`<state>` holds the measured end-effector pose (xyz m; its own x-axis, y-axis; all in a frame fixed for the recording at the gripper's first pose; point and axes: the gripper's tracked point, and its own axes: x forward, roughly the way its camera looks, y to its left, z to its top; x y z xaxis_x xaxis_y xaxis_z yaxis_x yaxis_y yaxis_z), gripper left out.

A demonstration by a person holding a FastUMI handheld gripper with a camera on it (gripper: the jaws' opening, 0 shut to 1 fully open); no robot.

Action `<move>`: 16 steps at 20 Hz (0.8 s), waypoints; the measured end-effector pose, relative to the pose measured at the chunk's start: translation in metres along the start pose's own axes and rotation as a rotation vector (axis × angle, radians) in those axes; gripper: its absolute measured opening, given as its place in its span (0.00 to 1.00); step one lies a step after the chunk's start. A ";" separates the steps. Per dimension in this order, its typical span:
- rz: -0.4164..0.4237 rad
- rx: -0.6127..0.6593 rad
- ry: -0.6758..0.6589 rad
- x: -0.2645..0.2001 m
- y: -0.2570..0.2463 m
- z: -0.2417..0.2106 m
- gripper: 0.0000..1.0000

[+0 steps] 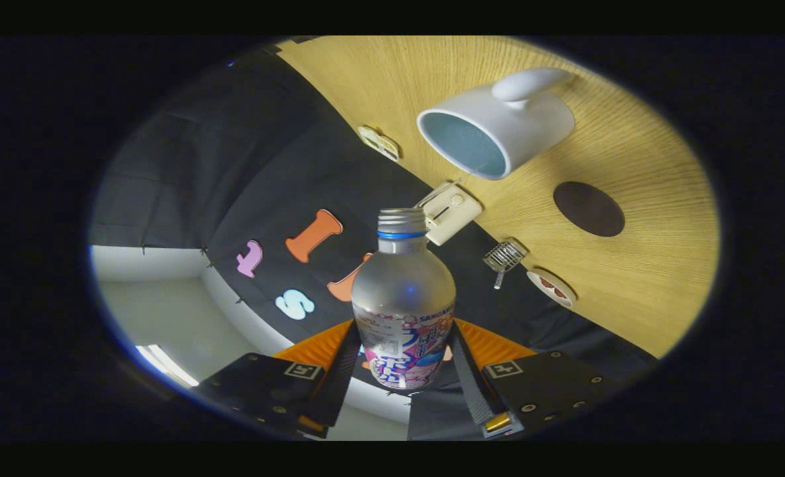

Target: Take the bottle from table, then pour the juice into the cup, finally place the bottle on the coaster

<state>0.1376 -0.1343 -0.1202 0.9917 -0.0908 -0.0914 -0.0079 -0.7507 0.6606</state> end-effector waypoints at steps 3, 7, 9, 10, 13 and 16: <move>-0.003 0.002 -0.008 -0.001 -0.002 0.005 0.74; -0.009 0.002 -0.019 -0.002 -0.007 0.013 0.74; -0.023 -0.027 -0.026 -0.002 -0.011 0.016 0.74; -0.037 -0.049 -0.027 0.000 -0.015 0.017 0.74; -0.086 -0.142 -0.027 -0.001 -0.029 0.020 0.74; -0.089 -0.218 -0.040 -0.004 -0.034 0.028 0.74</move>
<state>0.1298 -0.1271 -0.1633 0.9812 -0.0598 -0.1834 0.1119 -0.5980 0.7937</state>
